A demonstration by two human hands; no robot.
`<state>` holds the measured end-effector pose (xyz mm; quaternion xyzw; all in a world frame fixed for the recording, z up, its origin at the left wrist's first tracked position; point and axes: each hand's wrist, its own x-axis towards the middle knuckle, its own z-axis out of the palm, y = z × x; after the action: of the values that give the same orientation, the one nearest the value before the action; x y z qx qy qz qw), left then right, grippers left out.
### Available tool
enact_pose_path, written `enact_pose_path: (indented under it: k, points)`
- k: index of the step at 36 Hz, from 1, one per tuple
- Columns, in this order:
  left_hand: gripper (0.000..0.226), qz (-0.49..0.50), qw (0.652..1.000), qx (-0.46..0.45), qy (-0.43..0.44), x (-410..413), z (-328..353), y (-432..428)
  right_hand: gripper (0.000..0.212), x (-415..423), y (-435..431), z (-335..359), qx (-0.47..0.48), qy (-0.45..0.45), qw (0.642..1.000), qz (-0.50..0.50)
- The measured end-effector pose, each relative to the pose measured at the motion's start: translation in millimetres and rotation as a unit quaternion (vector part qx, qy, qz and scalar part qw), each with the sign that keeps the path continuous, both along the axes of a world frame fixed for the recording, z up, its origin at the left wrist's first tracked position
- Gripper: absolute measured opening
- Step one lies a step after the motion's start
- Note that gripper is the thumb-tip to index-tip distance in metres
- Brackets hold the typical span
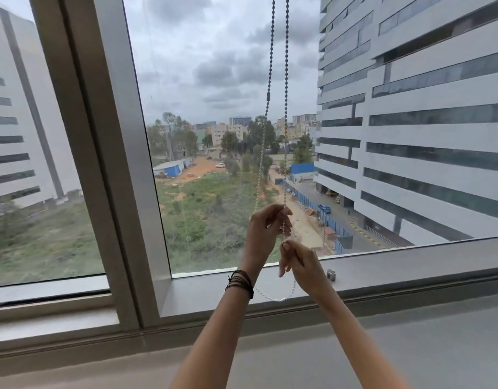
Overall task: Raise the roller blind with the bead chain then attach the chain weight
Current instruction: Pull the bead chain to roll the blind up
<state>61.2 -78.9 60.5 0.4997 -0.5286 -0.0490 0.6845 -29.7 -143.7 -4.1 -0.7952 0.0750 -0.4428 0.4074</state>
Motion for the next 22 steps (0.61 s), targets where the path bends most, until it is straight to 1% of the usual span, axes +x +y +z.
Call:
enact_pose_path:
  k: [7,12,16,20,22]
  points:
    - [0.029,0.012,0.999,0.032,0.01,-2,-23,2,0.031,-5,3,-19,-0.004,0.033,0.999,-0.009]
    - [0.022,0.021,0.998,0.056,0.015,-8,-37,3,0.03,-11,3,-34,0.006,0.064,0.998,-0.016]
    - [0.019,0.015,0.998,0.065,0.009,-14,-43,4,0.027,-17,3,-42,0.023,0.059,0.998,-0.014]
    - [0.02,0.01,0.998,0.067,-0.011,-21,-40,5,0.027,-27,5,-42,0.038,0.052,0.998,-0.012]
    - [0.021,0.014,0.997,0.067,-0.023,-22,-38,6,0.026,-30,5,-40,0.042,0.064,0.997,-0.008]
